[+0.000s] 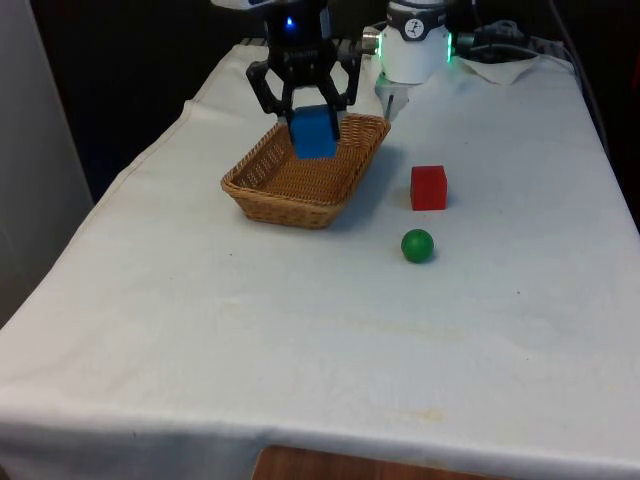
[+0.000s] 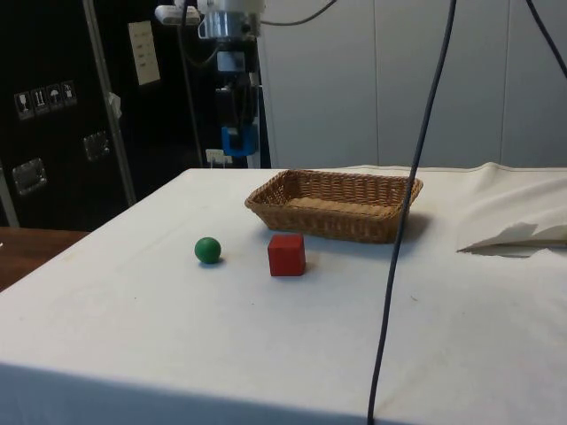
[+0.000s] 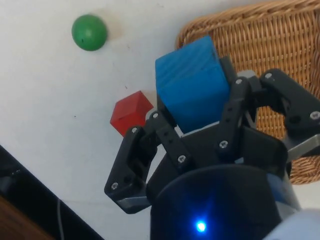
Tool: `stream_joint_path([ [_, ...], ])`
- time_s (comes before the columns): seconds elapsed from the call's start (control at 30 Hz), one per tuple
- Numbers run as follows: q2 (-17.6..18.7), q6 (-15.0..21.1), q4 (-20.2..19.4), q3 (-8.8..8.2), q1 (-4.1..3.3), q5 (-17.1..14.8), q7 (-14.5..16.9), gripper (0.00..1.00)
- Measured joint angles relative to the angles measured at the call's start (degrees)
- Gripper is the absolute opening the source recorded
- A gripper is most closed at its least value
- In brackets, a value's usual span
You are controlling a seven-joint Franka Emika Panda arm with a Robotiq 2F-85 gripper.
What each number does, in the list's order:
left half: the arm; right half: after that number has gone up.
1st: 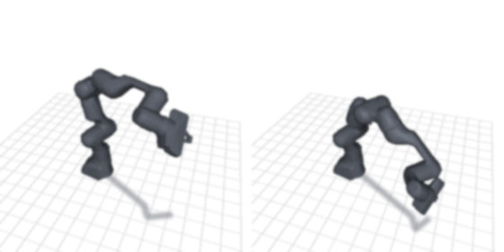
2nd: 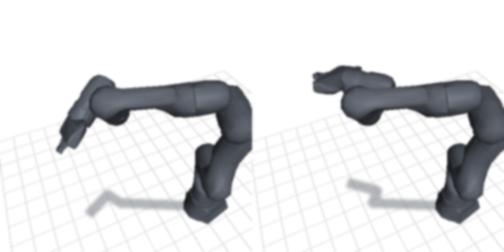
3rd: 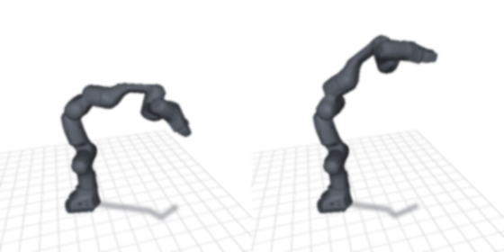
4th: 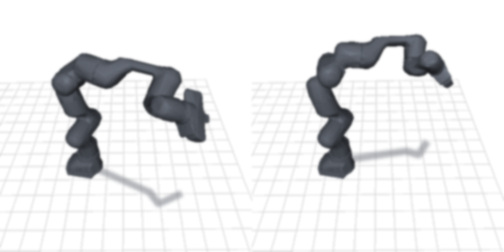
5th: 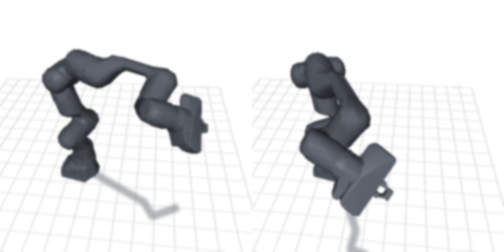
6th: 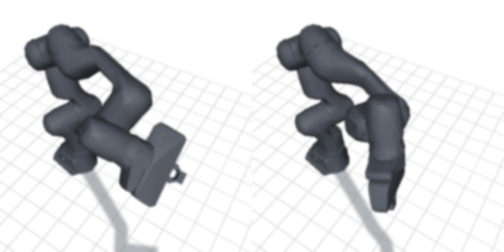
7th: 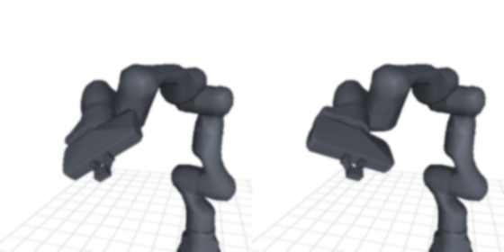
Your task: Place all non-red objects into the basket.
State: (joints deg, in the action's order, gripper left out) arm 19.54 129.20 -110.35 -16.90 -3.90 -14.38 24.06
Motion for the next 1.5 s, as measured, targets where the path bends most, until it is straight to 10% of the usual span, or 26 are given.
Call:
stream_joint_path([
  [0.93, -5.96, 4.58, -11.17, 0.0, -0.8, -0.06, -4.87, 0.01],
  [1.5, -7.96, 12.2, -19.08, -2.06, -0.8, 0.29, -2.41, 0.01],
])
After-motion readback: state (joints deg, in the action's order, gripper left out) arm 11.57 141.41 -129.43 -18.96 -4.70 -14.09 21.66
